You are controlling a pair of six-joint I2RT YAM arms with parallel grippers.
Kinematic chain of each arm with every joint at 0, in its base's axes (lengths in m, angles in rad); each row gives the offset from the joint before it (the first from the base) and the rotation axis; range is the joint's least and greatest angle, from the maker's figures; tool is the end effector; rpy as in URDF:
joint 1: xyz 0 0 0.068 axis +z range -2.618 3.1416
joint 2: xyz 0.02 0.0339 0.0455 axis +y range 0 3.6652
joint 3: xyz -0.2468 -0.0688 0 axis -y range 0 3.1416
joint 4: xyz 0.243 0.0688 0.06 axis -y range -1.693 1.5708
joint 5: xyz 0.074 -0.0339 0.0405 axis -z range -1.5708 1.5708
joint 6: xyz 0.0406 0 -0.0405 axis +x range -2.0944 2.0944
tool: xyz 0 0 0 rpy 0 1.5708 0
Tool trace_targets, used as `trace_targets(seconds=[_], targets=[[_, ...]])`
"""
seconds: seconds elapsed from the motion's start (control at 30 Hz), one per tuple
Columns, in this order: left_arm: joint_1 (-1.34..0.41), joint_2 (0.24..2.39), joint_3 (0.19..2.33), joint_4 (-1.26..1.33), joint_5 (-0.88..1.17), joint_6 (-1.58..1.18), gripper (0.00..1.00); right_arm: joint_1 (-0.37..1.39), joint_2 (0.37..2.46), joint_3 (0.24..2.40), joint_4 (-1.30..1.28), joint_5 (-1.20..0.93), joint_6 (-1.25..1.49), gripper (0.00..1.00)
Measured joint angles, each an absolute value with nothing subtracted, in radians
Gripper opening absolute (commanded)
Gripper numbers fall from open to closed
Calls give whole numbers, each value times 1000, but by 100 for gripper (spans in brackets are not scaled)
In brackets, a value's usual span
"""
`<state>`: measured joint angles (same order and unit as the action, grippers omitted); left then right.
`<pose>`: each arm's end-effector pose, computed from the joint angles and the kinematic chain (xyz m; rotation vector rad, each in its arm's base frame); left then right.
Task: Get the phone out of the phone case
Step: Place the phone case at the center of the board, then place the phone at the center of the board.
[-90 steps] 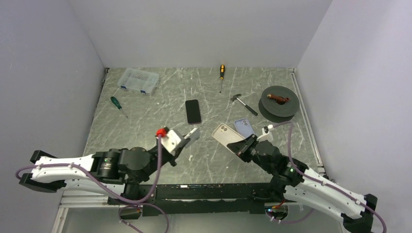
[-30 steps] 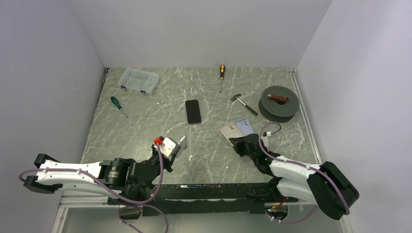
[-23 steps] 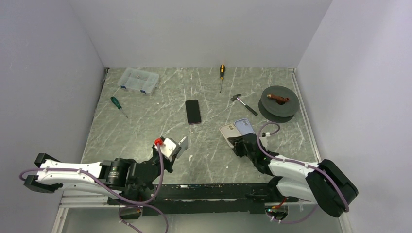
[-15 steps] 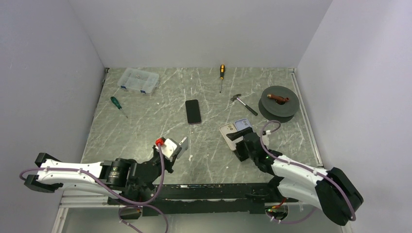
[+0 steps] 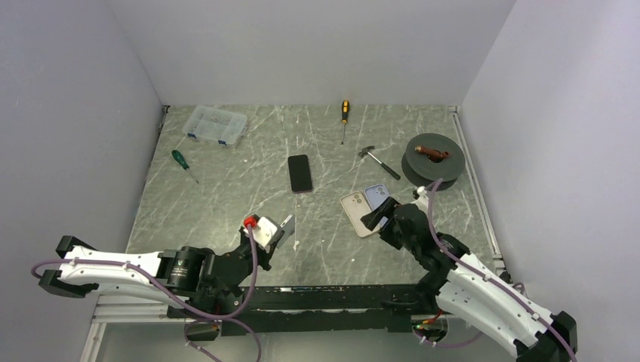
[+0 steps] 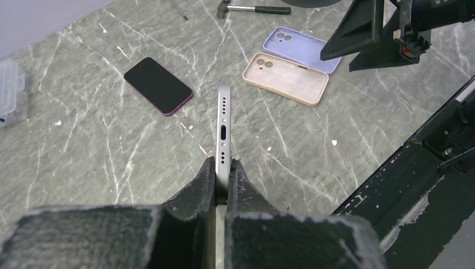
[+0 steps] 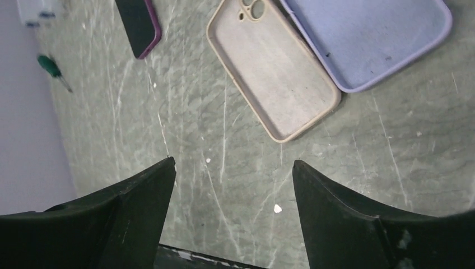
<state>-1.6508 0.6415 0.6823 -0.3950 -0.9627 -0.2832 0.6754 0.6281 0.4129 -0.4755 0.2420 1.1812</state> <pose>0.0209 -0.1559 0.2973 0.5897 1.6944 -0.4665 0.1293 0.0911 0.1930 0.7142 2.2289 0.7106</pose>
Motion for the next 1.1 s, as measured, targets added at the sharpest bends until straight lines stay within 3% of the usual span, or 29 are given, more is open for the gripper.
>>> trace_targets(seconds=[0.13, 0.37, 0.43, 0.67, 1.1], targets=[[-1651, 673, 683, -381, -962, -283, 0, 701, 725, 479, -477, 245, 991, 59], [-1659, 716, 685, -394, -962, -291, 0, 709, 1001, 550, -398, 239, 813, 57], [-1660, 715, 689, -397, -962, -295, 0, 709, 1056, 550, -374, 230, 790, 58], [-1665, 715, 706, -427, -963, -315, 0, 734, 1169, 552, -311, 242, 744, 79], [-1676, 709, 706, -447, -966, -342, 0, 802, 1331, 601, -313, 386, 693, 71]])
